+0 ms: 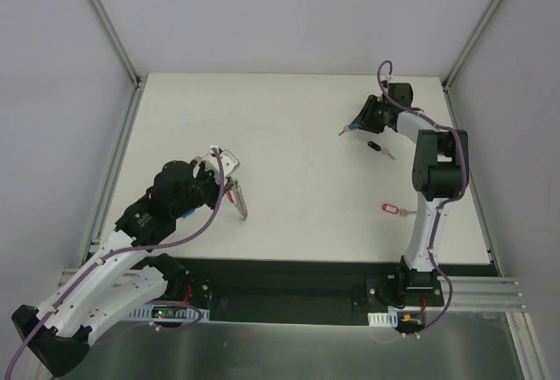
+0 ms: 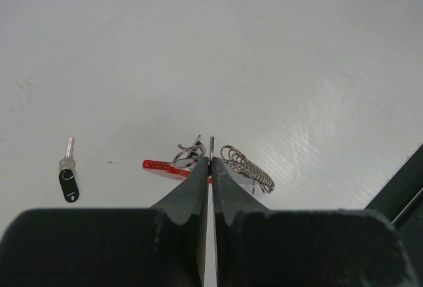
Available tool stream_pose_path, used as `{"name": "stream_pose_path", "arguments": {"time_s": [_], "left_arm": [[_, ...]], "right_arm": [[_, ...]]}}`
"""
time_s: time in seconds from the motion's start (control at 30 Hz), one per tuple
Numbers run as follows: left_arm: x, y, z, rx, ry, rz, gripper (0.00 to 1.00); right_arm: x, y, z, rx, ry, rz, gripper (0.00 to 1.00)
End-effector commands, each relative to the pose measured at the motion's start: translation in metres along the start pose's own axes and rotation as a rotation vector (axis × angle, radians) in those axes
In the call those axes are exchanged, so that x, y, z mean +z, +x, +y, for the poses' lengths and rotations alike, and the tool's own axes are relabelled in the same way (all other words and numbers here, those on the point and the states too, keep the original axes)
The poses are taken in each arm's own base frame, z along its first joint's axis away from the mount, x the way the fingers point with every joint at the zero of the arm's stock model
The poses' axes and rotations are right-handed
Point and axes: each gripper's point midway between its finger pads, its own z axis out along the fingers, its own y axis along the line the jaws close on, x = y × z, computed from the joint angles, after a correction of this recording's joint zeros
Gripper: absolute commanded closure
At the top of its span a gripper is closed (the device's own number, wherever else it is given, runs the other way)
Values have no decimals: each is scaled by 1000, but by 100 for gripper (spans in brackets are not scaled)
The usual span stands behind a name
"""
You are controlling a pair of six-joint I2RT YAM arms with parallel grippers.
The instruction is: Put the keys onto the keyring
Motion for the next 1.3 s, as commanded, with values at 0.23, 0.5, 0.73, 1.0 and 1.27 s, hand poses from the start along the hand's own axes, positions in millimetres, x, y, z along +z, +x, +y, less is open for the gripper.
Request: {"name": "stream_pose_path", "arguments": {"time_s": [0.23,0.5,0.73,1.0,1.27], "left_arm": [[1,-6,5,9,-18,-35,100],[1,-6,5,8,-16,-34,100],[1,-7,5,8,-17,-37,100],[-2,-8,5,8,-20,-46,100],[-6,-13,4,6,-15,-69,100]], "right_arm": [[16,-11,19,14,-55,-18,64],[17,-5,18,-2,-53,-6,80],[4,0,21,-41,-50,-8,98],[-30,18,44,-141,-12,3,99],[-83,96,52,-228,128,157,99]]}}
